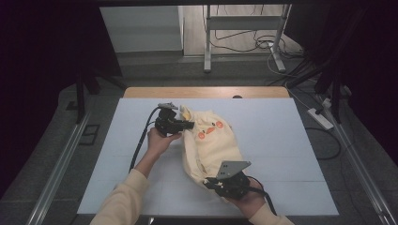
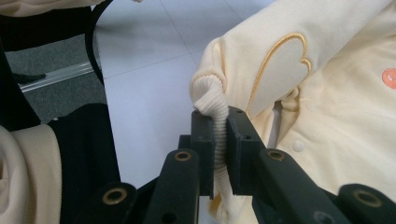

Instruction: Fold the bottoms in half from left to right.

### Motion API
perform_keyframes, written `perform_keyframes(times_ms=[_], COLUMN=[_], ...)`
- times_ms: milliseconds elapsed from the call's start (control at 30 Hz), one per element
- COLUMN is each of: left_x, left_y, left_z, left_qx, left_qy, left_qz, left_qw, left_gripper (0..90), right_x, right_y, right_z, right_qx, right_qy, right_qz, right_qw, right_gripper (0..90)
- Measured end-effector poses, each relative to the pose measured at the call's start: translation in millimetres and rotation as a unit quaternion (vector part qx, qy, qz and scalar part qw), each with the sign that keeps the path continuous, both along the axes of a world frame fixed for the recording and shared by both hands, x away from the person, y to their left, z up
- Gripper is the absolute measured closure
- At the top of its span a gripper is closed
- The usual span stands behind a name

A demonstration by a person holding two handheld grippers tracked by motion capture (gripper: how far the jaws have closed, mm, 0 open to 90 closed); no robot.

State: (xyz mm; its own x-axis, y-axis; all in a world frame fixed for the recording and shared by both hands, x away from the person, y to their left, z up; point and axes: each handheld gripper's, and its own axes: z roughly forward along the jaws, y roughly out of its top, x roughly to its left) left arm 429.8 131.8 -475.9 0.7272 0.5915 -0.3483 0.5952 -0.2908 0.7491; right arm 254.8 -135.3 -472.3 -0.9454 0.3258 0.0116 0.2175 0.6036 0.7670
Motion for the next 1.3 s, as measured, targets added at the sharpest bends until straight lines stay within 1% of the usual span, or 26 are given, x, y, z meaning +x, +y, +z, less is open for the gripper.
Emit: perform_keyframes(times_ms=[133,300,500,867,1067,1133,1300], left_x=[-0.1,0.1,0.1,1.6,1.4,2.1,5.4], left_y=[-0.6,-2.2,-6.8,-15.0,-19.6,-21.3,-26.2], left_z=[0.1,0.1,0.1,-1.5,2.5,2.8,0.9], left_qx=[0.000,0.003,0.002,0.006,-0.001,-0.009,-0.017], left_qy=[-0.001,-0.001,-0.002,-0.001,-0.005,-0.004,0.004], left_qz=[0.000,-0.001,-0.003,-0.006,-0.009,-0.009,-0.012], left_qw=[1.0000,1.0000,1.0000,1.0000,0.9999,0.9999,0.9998], left_gripper=[83.6,83.7,83.7,83.7,83.7,83.7,83.6], right_x=[0.1,0.7,-0.4,-0.2,-1.7,-1.8,-1.8], right_y=[-3.1,-6.9,-9.9,-19.5,-26.4,-29.3,-36.5], right_z=[0.0,0.0,-1.5,0.5,3.4,4.5,4.6], right_qx=[-0.002,0.001,-0.004,0.005,0.011,0.013,0.020], right_qy=[0.000,0.001,0.002,0.005,0.003,0.003,0.010], right_qz=[-0.002,-0.008,-0.009,-0.019,-0.025,-0.028,-0.038], right_qw=[1.0000,1.0000,0.9999,0.9998,0.9996,0.9995,0.9990], right_gripper=[82.0,82.0,82.1,82.3,82.3,82.3,82.4])
